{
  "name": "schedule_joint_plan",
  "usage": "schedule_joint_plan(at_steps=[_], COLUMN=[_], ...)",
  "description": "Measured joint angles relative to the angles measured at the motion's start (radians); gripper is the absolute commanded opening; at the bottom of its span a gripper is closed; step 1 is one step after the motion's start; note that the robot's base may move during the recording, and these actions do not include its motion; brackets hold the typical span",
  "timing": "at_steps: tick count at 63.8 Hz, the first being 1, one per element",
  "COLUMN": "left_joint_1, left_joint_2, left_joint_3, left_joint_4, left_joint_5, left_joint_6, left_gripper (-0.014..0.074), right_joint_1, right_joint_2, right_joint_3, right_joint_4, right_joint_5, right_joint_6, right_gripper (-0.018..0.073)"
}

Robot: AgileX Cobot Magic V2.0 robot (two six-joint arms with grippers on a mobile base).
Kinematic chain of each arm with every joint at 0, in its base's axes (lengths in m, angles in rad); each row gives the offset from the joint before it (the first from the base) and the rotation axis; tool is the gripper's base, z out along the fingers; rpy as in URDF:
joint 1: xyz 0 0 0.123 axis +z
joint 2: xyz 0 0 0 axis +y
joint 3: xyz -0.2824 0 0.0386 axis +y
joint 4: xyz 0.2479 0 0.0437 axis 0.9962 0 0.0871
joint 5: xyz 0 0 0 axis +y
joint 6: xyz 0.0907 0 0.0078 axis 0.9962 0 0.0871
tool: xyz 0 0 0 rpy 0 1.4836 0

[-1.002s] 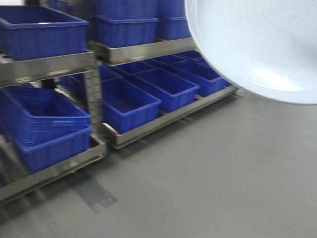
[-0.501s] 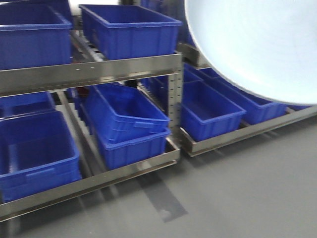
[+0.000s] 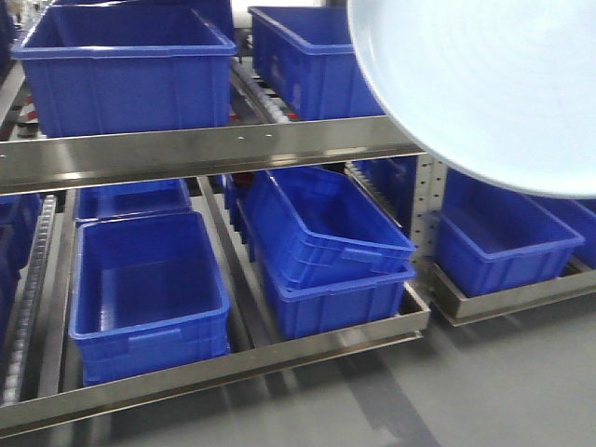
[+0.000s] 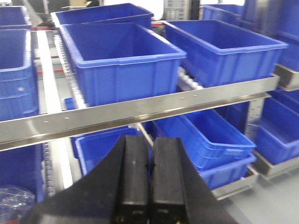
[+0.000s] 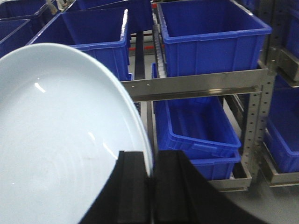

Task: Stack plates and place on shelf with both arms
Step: 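Turn the base toward the shelf of blue bins, holding the plates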

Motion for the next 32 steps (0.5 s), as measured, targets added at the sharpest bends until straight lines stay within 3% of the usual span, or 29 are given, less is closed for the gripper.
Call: schedule_joint_plan(at_steps=[32], left_joint_1=[0.000], left_joint_2=[0.000], left_joint_3=[0.000], left_joint_4=[0.000], left_joint_5=[0.000], left_joint_6=[0.000], left_gripper=[0.0080], right_joint_1=[0.000], right_joint_2=[0.000], right_joint_3=[0.000], right_joint_4=[0.000], right_joint_5=[0.000], right_joint_6=[0.000], right_gripper=[0.0036])
